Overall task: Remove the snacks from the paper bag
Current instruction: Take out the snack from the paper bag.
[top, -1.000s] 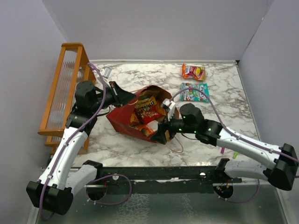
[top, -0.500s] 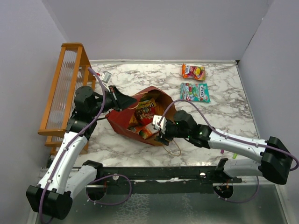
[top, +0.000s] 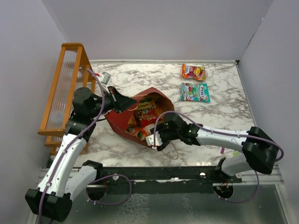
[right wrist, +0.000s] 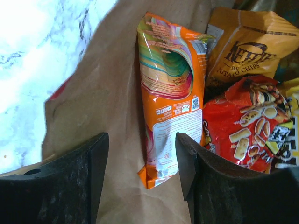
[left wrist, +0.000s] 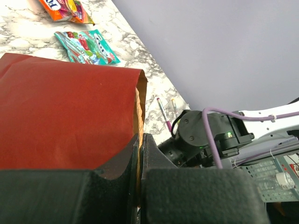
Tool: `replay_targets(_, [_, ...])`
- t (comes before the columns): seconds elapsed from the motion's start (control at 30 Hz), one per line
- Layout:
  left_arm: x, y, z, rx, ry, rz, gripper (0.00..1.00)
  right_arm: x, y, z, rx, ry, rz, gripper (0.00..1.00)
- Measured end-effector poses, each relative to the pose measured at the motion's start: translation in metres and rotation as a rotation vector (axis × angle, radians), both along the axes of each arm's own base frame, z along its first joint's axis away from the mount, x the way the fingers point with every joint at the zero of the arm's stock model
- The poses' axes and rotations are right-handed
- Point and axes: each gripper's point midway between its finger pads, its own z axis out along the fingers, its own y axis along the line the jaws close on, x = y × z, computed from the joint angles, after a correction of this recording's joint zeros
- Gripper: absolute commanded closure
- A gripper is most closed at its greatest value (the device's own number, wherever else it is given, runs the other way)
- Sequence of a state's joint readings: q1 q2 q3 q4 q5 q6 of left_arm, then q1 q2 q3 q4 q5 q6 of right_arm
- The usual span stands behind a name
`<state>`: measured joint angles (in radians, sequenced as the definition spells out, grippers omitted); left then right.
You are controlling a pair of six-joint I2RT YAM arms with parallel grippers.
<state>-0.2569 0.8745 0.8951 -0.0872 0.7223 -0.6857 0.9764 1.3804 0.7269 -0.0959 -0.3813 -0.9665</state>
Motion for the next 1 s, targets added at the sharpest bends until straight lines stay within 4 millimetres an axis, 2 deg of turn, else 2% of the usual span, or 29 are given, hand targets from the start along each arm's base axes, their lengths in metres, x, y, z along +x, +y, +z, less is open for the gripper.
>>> replay_targets(0.3, [-0.002, 0.000, 0.001, -0.001, -0.001, -0.001, 1.00, 0.019, 0.011, -0.027, -0.073, -0.114, 0.070, 0.43])
replay_targets(0.43, [-0.002, 0.000, 0.001, -0.001, -0.001, -0.003, 1.00, 0.028, 0.018, -0.033, -0.071, -0.161, 0.074, 0.56])
replay_targets(0.57, [-0.002, 0.000, 0.001, -0.001, -0.001, -0.004, 1.00, 0.036, 0.024, -0.031, -0.055, -0.207, 0.068, 0.80])
replay_targets(0.63, [-0.002, 0.000, 0.001, -0.001, -0.001, -0.004, 1.00, 0.038, 0.025, -0.029, -0.047, -0.220, 0.067, 0.86])
replay_targets(0.87, [-0.002, 0.000, -0.001, 0.001, 0.002, -0.003, 1.00, 0.037, 0.025, -0.015, -0.006, -0.219, 0.046, 0.94])
replay_targets(1.0, [-0.002, 0.000, -0.004, 0.011, 0.009, -0.003, 1.00, 0.030, 0.023, 0.012, 0.057, -0.192, 0.021, 0.97])
